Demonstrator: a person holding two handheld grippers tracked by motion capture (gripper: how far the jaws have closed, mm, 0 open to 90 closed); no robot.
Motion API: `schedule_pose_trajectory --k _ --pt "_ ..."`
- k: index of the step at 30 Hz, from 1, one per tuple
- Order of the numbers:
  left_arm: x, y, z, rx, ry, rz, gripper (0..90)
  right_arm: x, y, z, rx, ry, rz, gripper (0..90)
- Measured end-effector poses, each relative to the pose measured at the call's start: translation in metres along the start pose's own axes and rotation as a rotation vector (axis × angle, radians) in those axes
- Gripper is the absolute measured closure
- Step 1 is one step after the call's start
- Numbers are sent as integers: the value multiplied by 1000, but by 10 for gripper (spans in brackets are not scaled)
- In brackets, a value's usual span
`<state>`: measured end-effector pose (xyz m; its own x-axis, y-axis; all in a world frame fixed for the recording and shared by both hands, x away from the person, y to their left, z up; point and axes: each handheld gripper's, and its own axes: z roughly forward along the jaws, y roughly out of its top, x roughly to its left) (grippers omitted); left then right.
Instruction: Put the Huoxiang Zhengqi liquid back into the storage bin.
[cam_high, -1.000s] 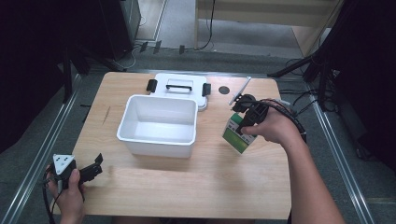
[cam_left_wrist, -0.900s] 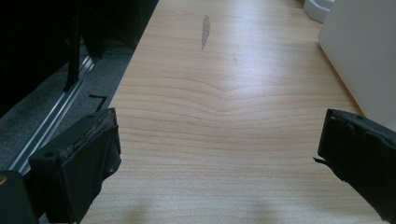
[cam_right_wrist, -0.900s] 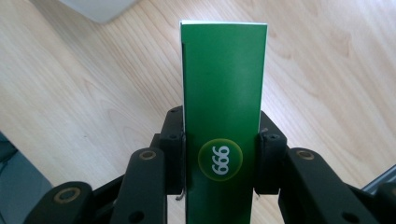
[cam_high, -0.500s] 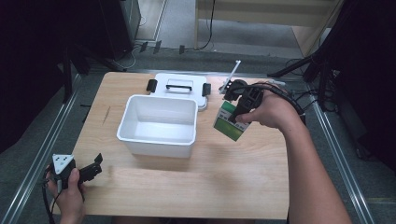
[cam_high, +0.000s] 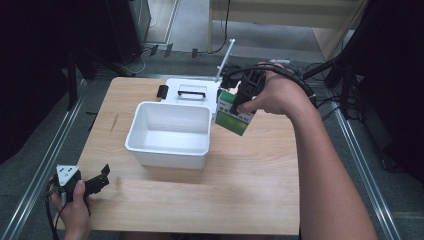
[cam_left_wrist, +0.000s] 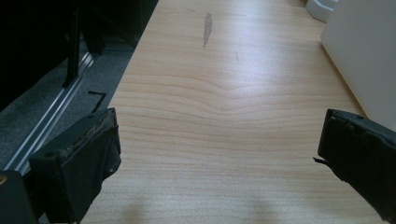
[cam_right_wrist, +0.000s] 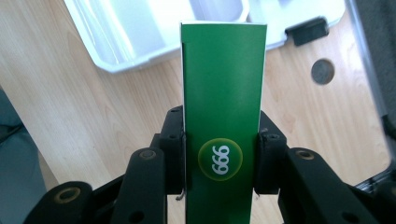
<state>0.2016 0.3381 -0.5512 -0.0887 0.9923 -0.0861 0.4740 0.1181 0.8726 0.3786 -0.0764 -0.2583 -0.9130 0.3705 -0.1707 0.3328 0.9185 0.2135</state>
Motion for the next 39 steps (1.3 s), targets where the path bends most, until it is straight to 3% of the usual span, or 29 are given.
schedule_pose_trajectory --k 3,4,7,9,18,20,23,24,31,39 --pt "0 0 0 -2 0 0 0 3 7 -4 -2 -2 -7 645" --pt "0 0 0 -2 0 0 0 7 17 -7 -7 -1 -40 645" --pt "0 0 0 -2 1 0 0 11 25 -8 -9 3 -58 645" --pt "0 0 0 -2 0 0 0 17 37 -9 -14 5 -98 645" --pt "1 0 0 -4 -3 -5 0 29 64 -1 -43 30 -174 645" --pt "1 0 1 -1 -2 -5 0 34 72 3 -50 38 -212 644" --pt "1 0 0 2 -2 -4 0 36 76 7 -60 52 -237 644" --pt "1 0 1 2 -2 -7 0 38 79 11 -64 58 -274 645" --pt "1 0 1 1 -6 -11 0 45 84 25 -44 62 -374 644" --pt "1 0 1 5 -5 -12 0 46 85 41 -30 73 -380 644"
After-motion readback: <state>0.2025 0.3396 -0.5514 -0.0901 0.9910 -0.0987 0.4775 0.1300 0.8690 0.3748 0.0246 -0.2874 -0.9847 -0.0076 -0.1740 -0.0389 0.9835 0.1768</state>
